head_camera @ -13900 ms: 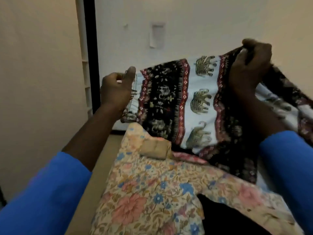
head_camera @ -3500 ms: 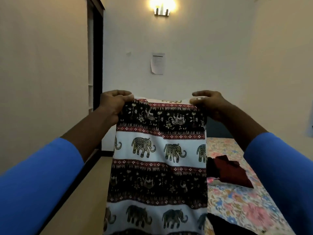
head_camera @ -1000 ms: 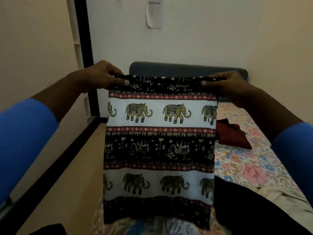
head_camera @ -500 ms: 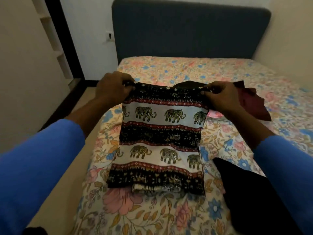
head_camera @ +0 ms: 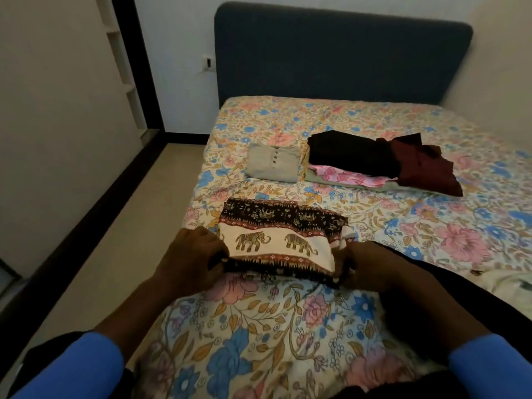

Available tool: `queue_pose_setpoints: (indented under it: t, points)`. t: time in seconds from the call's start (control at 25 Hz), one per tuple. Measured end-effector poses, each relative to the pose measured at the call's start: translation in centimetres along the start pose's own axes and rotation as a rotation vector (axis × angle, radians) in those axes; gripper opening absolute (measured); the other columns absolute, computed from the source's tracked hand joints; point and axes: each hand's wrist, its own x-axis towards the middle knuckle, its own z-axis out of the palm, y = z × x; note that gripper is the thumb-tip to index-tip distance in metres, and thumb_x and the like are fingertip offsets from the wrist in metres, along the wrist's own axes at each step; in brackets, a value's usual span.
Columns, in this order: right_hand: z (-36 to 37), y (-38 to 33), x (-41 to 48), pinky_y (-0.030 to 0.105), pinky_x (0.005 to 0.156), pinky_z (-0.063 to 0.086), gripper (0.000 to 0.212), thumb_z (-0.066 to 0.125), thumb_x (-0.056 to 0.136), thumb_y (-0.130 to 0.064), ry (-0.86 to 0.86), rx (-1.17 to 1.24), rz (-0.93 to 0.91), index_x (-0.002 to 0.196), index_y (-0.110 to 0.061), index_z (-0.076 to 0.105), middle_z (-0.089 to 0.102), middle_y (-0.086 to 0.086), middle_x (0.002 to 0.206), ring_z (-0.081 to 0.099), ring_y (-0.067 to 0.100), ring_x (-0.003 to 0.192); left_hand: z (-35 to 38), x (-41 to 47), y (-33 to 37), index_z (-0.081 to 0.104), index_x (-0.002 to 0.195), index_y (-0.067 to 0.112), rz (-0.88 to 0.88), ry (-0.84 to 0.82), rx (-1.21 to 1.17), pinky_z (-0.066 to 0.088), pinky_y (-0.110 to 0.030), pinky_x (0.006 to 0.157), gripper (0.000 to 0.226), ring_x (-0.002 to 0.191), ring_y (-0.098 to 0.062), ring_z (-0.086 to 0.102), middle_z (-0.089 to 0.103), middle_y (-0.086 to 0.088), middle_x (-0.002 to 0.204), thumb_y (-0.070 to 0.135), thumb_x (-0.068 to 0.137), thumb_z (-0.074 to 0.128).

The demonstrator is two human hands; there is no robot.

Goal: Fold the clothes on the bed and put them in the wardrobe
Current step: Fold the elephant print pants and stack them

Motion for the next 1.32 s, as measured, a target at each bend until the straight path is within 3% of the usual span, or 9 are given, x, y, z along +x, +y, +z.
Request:
queue_pose_setpoints:
  t: [0.08, 0.16, 0.32, 0.48, 0.72, 0.92, 1.04, 1.16, 1.32]
  points:
    - [0.7, -0.3, 0.5, 0.022, 0.067, 0.052, 0.033, 0.072, 0.086, -0.061, -0.004, 0.079, 0.032, 0.086, -0.028, 0.071, 0.072, -0.008, 0.084, 0.065, 0.003, 0.074, 0.1, -0.4, 0.8, 0.066, 0.076, 0.032, -0.097, 0.063, -0.021, 0.045, -0.036, 0.077, 0.032, 0.078, -0.008, 0.055, 0.058, 0.021, 0.079, 0.061, 0.090, 0.061]
    - [1.5, -0.8, 1.8, 0.030, 0.065, 0.057, 0.041, 0.061, 0.093, -0.064, 0.308, 0.249, 0.045, 0.084, -0.025, 0.068, 0.071, -0.004, 0.072, 0.067, 0.007, 0.060, -0.1, 0.8, 1.8, 0.069, 0.078, 0.028, -0.258, 0.191, -0.144, 0.044, -0.035, 0.078, 0.044, 0.080, -0.009, 0.058, 0.067, 0.015, 0.083, 0.067, 0.092, 0.053]
    - [1.3, 0.4, 6.2, 0.024, 0.061, 0.039, 0.045, 0.047, 0.102, -0.060, 0.779, 0.451, 0.317, 0.091, -0.020, 0.067, 0.066, -0.005, 0.075, 0.065, 0.016, 0.070, 0.5, 6.7, 3.2, 0.070, 0.098, 0.028, -0.445, 0.188, -0.320, 0.055, -0.042, 0.083, 0.023, 0.093, -0.016, 0.063, 0.069, 0.006, 0.101, 0.050, 0.092, 0.065]
    - [2.6, 2.6, 11.2, 0.033, 0.078, 0.050, 0.052, 0.048, 0.100, -0.065, 0.723, 0.483, 0.447, 0.121, -0.021, 0.067, 0.073, 0.002, 0.100, 0.068, 0.024, 0.093, 4.5, 11.1, 6.2, 0.056, 0.137, 0.025, -0.355, -0.004, -0.197, 0.043, -0.049, 0.110, 0.056, 0.131, -0.021, 0.050, 0.056, -0.001, 0.141, 0.062, 0.095, 0.056]
    - [1.6, 7.7, 13.7, 0.031, 0.068, 0.048, 0.025, 0.066, 0.097, -0.035, 0.827, 0.571, 0.588, 0.105, -0.012, 0.072, 0.071, 0.005, 0.089, 0.063, 0.021, 0.077, 8.9, 10.3, 6.7, 0.023, 0.160, 0.037, -0.320, -0.292, -0.097, -0.005, -0.050, 0.125, 0.072, 0.158, -0.014, 0.004, 0.013, 0.005, 0.172, 0.074, 0.098, 0.022]
    - [2.8, 4.2, 12.1, 0.052, 0.103, 0.044, 0.072, 0.047, 0.095, -0.072, 0.663, 0.579, 0.502, 0.143, -0.018, 0.052, 0.053, 0.019, 0.142, 0.050, 0.038, 0.128, 8.1, 10.1, 7.0, 0.040, 0.152, 0.034, -0.351, -0.093, -0.078, -0.001, -0.056, 0.125, 0.074, 0.158, -0.018, 0.010, 0.025, 0.000, 0.168, 0.076, 0.097, 0.016]
    - [4.7, 1.5, 11.3, 0.062, 0.117, 0.025, 0.078, 0.032, 0.096, -0.078, 0.471, 0.168, 0.342, 0.160, -0.034, 0.025, 0.027, 0.016, 0.164, 0.028, 0.041, 0.148, 7.2, 9.1, 5.0, 0.039, 0.154, 0.036, -0.451, -0.177, -0.020, 0.000, -0.060, 0.123, 0.077, 0.158, -0.022, 0.009, 0.020, -0.001, 0.170, 0.079, 0.095, 0.013]
    - [4.7, 1.9, 9.2, 0.054, 0.112, 0.039, 0.081, 0.036, 0.101, -0.068, 0.476, -0.004, 0.442, 0.163, -0.023, 0.008, 0.035, 0.024, 0.157, 0.038, 0.042, 0.143, 6.1, 6.7, 3.3, 0.046, 0.149, 0.026, -0.636, -0.046, 0.008, 0.023, -0.060, 0.118, 0.066, 0.150, -0.032, 0.030, 0.036, -0.011, 0.161, 0.068, 0.098, 0.040]
    - [3.3, 0.3, 7.0, 0.038, 0.075, 0.061, 0.060, 0.073, 0.092, -0.047, 0.370, 0.727, 0.443, 0.119, 0.002, 0.051, 0.067, 0.020, 0.110, 0.069, 0.027, 0.091, 2.8, 5.5, 2.1, 0.055, 0.137, 0.006, -1.034, 0.069, -0.475, 0.049, -0.041, 0.095, 0.067, 0.119, -0.036, 0.061, 0.063, -0.015, 0.133, 0.047, 0.088, 0.076]
